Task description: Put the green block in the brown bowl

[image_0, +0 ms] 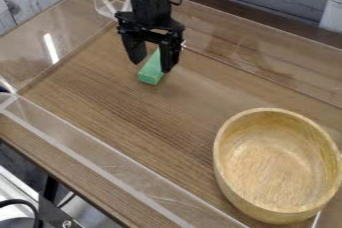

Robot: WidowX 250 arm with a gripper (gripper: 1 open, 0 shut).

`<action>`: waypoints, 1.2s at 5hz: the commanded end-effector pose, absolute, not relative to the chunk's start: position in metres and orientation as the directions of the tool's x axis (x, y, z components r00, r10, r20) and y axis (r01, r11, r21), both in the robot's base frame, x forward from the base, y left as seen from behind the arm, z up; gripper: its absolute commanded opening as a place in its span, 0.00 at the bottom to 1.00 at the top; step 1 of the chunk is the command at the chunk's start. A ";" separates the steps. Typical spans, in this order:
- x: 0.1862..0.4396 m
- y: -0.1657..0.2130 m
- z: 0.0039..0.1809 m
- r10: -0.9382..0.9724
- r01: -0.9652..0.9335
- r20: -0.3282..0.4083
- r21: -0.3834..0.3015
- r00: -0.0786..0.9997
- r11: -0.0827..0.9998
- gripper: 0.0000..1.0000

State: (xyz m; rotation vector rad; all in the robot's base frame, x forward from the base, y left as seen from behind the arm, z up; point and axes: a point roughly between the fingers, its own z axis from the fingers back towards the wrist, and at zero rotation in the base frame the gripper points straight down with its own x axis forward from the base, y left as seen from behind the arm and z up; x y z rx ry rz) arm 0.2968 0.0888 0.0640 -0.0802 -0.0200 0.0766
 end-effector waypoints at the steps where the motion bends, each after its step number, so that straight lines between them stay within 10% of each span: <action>1: 0.300 0.090 0.084 0.078 -0.073 0.085 -0.058 0.993 0.996 1.00; 6: 0.308 0.092 0.058 0.099 -0.097 0.046 -0.030 0.994 0.995 1.00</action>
